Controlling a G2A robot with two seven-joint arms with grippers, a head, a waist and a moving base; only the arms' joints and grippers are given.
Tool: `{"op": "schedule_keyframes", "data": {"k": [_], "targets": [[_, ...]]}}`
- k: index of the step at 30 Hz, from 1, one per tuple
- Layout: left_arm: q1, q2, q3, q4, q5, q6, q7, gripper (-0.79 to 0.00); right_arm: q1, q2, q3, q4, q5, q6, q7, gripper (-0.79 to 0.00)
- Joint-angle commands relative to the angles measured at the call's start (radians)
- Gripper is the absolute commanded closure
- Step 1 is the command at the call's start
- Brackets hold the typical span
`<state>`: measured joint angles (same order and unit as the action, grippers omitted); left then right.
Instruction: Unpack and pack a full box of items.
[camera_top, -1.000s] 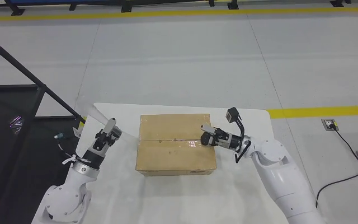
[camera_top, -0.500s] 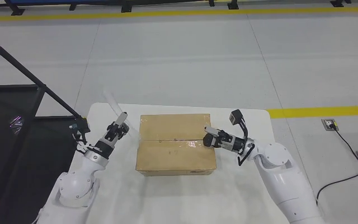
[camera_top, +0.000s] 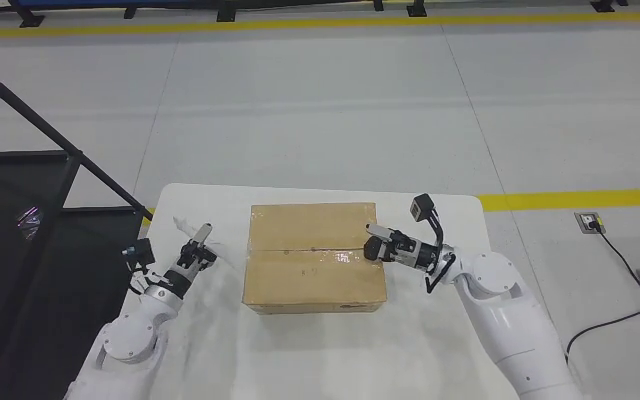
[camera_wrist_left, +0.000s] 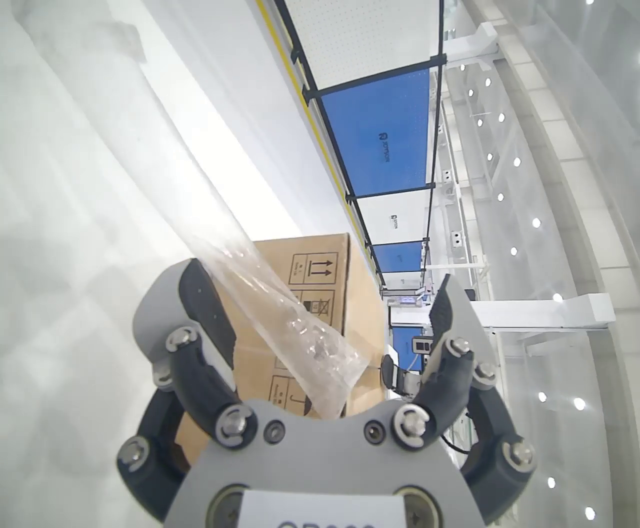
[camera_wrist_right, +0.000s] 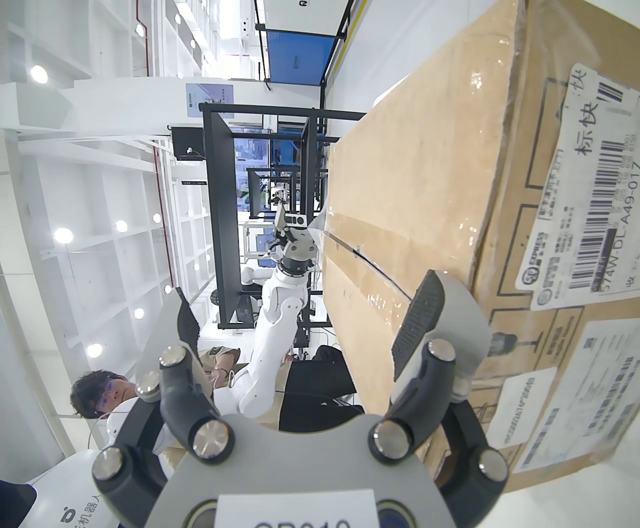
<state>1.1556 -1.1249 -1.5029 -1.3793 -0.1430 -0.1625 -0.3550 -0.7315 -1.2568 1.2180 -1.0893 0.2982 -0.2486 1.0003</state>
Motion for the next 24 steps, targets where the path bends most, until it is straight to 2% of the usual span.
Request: {"op": "schedule_keyframes", "data": {"k": [1, 9, 17, 24], "targets": [[-0.008, -0.001, 0.008, 0.036, -0.010, -0.002, -0.023, -0.785, 0.008, -0.001, -0.007, 0.006, 0.001, 0.002, 0.000, -0.785], [-0.016, -0.011, 0.054, 0.121, -0.027, -0.031, -0.057, -0.785, 0.029, -0.003, -0.023, 0.025, 0.004, 0.001, 0.000, -0.785], [-0.020, -0.019, 0.074, 0.131, -0.034, -0.049, -0.045, -0.785, 0.045, -0.005, -0.039, 0.039, 0.008, -0.002, 0.001, -0.785], [-0.080, -0.032, 0.109, 0.167, -0.077, -0.016, -0.042, -0.785, 0.051, -0.006, -0.051, 0.040, 0.008, 0.003, -0.004, -0.785]]}}
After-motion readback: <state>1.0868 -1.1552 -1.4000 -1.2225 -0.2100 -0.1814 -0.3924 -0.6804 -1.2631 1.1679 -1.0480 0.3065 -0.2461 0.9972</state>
